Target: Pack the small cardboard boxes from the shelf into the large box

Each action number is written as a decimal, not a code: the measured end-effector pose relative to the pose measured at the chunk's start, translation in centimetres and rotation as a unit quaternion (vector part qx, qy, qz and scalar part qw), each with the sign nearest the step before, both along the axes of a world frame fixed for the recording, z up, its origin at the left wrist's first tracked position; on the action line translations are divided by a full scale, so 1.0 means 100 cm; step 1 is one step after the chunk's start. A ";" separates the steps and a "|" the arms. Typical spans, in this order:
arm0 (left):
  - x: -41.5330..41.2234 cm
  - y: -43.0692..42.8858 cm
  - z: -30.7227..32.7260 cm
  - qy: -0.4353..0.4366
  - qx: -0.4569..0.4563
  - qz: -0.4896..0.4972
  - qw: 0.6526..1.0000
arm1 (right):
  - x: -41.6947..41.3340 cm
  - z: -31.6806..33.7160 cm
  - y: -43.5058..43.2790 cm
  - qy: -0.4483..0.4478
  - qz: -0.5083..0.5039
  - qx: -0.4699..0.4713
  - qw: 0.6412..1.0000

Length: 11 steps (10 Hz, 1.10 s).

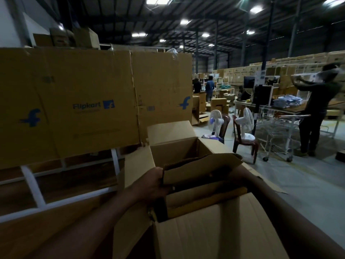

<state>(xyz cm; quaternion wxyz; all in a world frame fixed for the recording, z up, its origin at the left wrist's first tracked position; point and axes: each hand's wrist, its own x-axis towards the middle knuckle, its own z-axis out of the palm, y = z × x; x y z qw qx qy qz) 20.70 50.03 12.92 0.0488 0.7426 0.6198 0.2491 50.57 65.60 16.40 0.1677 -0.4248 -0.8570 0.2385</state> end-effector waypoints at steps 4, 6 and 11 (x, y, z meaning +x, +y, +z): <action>0.024 -0.025 0.011 -0.028 0.019 -0.001 0.999 | 0.019 0.012 -0.027 0.191 0.038 -0.091 0.977; 0.043 -0.050 0.015 0.024 0.138 -0.021 0.990 | 0.053 0.013 -0.034 0.260 0.086 -0.122 0.954; 0.068 -0.131 0.021 0.289 0.045 0.060 0.954 | 0.037 -0.014 -0.105 0.041 -0.003 0.198 0.979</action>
